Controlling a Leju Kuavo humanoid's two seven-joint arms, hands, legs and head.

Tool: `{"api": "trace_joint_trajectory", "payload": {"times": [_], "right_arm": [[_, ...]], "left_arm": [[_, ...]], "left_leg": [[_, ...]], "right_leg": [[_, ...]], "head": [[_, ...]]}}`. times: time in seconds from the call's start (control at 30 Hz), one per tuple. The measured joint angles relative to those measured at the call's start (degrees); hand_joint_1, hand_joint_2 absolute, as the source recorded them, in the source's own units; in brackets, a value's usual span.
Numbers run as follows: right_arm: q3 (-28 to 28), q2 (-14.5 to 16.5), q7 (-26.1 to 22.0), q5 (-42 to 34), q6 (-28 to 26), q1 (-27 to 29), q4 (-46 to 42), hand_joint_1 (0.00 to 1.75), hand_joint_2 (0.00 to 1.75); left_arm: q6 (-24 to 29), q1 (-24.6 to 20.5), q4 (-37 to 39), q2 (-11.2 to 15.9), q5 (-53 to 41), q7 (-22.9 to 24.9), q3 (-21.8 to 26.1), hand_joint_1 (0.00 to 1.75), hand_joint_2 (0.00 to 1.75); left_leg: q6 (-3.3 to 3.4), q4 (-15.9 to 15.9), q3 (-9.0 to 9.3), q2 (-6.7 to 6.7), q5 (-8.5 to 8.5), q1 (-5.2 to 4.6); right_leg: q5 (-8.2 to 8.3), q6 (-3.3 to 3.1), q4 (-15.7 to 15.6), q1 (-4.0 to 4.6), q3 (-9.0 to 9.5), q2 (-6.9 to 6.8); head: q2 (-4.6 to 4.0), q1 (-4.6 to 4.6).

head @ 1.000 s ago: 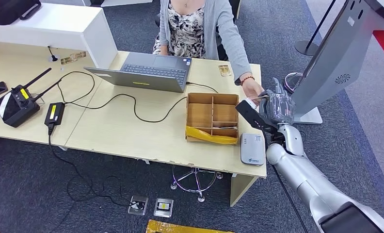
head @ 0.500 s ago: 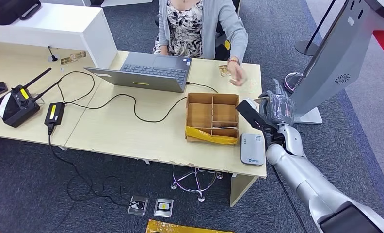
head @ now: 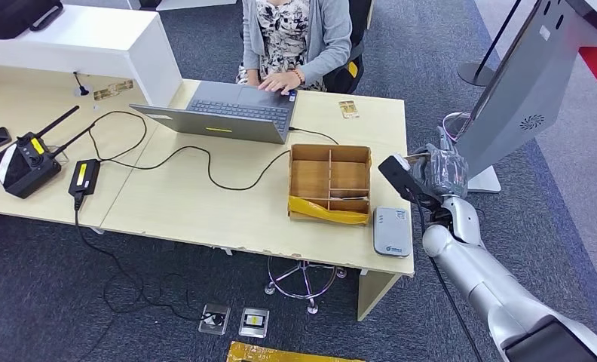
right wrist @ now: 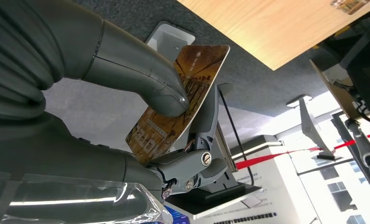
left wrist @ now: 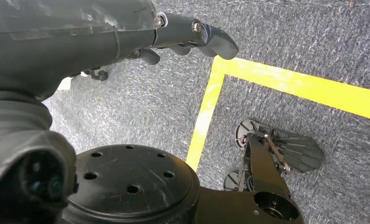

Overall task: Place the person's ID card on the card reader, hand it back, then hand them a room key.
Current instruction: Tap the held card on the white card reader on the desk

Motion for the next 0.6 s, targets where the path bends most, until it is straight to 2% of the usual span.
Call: {"api": "trace_joint_trajectory", "payload": {"times": [0.13, 0.33, 0.6], "right_arm": [[0.09, -0.22, 0.07, -0.13, -0.01, 0.23, -0.04, 1.75, 1.75], [0.97, -2.51, 1.38, -0.72, -0.31, 3.18, -1.95, 1.75, 1.75], [2.55, -6.23, 7.94, -0.24, 0.29, 8.63, -8.5, 1.75, 1.75]], "left_arm": [[0.13, 0.01, 0.0, 0.0, 0.04, 0.01, 0.0, 0.0, 0.0], [0.43, 0.01, 0.0, -0.01, 0.12, 0.67, 0.0, 0.0, 0.0], [0.95, 0.05, 0.0, -0.08, -0.19, 1.27, 0.0, 0.0, 0.0]], "left_leg": [[0.0, 0.0, 0.0, 0.01, 0.0, 0.0], [0.0, 0.0, 0.0, 0.03, 0.0, 0.0], [0.0, 0.0, 0.0, 0.03, -0.02, 0.0]], "right_leg": [[0.0, 0.0, 0.0, 0.0, 0.0, 0.0], [0.0, 0.0, 0.0, 0.0, 0.0, 0.0], [0.0, 0.0, -0.01, 0.0, 0.0, -0.01]], "head": [[0.0, 0.01], [0.0, -0.01], [0.0, -0.01]]}}
